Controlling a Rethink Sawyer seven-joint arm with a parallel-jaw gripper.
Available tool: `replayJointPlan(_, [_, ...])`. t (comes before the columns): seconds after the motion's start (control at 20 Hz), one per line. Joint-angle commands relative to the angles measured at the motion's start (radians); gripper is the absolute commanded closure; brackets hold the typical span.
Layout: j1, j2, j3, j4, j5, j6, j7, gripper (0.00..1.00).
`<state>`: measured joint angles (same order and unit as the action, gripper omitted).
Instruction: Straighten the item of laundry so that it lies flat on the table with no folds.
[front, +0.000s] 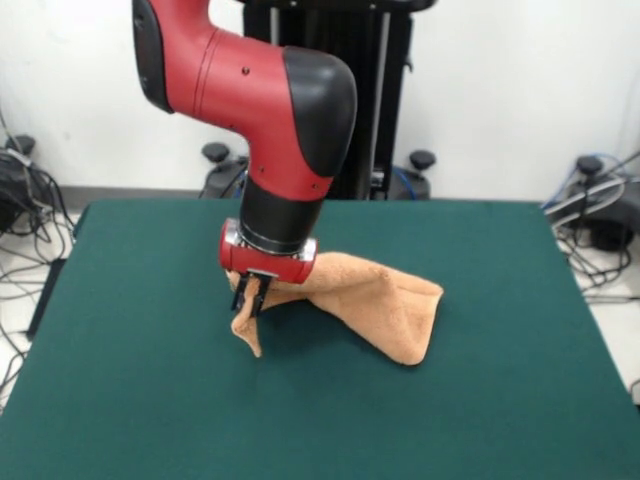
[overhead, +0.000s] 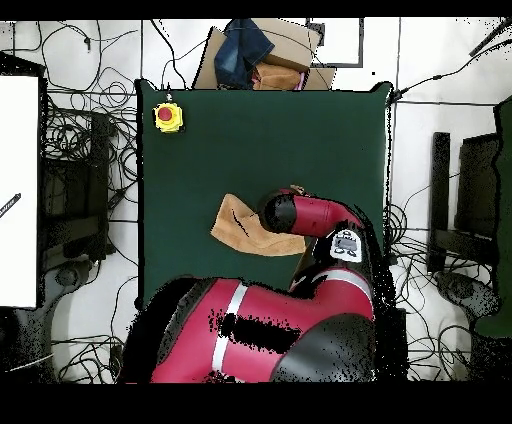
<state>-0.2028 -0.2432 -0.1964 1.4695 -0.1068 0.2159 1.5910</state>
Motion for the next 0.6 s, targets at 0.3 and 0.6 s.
replayJointPlan(0.3, [-0.137, -0.115, 0.174, 0.107, -0.081, 0.159, -0.032, 1.0])
replayJointPlan(0.6, [-0.145, -0.113, 0.188, 0.107, -0.104, 0.162, -0.013, 1.0])
